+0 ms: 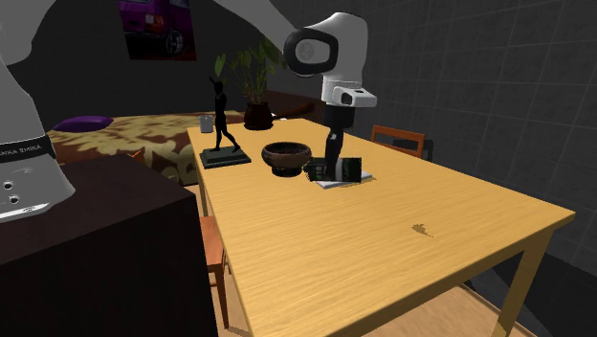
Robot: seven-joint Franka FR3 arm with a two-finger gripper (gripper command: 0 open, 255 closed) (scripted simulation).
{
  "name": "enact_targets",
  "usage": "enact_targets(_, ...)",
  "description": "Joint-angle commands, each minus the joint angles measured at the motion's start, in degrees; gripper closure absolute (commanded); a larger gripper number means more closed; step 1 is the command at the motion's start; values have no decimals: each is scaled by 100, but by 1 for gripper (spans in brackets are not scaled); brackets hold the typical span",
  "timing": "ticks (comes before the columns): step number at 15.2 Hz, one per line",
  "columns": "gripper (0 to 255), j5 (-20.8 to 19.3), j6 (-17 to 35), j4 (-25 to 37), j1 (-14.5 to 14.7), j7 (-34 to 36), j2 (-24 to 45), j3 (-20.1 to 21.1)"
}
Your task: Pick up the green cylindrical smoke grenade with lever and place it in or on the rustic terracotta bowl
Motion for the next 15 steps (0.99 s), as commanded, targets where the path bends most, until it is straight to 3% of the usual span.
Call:
enact_targets(1,255,-28,-86,-19,16,11,-107,-26)
enact_targets(14,255,-198,-674,20,102,103,-666,-164)
enact_targets(15,255,-211,-632,-80,210,209,-728,-151)
